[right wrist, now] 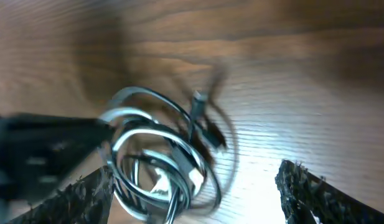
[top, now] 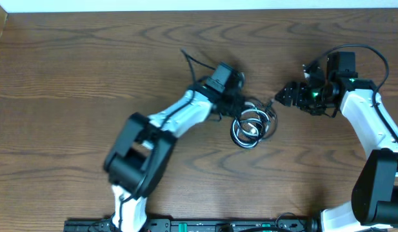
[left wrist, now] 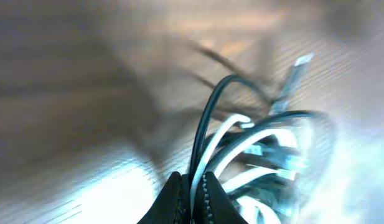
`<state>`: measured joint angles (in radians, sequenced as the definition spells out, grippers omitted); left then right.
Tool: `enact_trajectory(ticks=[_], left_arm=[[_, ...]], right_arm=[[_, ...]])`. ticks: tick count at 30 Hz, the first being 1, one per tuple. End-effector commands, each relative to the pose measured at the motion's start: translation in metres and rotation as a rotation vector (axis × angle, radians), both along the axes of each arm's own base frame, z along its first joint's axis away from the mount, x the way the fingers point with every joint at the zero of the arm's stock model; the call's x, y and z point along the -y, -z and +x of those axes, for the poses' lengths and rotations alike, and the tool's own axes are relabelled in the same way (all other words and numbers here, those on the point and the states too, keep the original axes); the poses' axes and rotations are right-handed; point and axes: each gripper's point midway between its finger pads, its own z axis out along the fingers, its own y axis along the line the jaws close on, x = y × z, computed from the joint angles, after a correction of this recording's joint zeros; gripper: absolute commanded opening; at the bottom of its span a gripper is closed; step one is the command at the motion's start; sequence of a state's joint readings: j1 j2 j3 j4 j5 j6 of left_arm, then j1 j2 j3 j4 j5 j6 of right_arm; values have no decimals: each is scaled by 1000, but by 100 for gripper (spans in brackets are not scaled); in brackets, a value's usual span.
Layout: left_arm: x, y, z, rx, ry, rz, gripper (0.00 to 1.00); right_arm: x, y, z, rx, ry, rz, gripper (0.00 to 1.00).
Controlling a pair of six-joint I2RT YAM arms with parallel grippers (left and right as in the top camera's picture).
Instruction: Untangle cables
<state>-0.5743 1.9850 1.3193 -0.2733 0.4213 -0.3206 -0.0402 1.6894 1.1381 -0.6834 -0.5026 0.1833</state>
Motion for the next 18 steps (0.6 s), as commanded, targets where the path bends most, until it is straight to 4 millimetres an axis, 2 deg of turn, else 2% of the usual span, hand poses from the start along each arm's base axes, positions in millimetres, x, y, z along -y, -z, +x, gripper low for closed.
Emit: enact_trajectory(ticks=[1,4,7,12,18], left_arm=[[-13,-94,18,118,-51,-164,7],[-25,-145,17,191,-67,-238,7],[-33,-172,8,228,-69,-257,8],[-38,-188,-6,227,-61,-267,7],[-36,-199,-12,210,-31,-324,8]], right_arm=[[-27,-16,3,82,-120,53,80],[-44,-25,8,134,-170,97,80],[-64,-36,11,189,-228,155,76],[-89,-47,14,255,-297,199,71],[-111,-53,13,298,-356,205,67]])
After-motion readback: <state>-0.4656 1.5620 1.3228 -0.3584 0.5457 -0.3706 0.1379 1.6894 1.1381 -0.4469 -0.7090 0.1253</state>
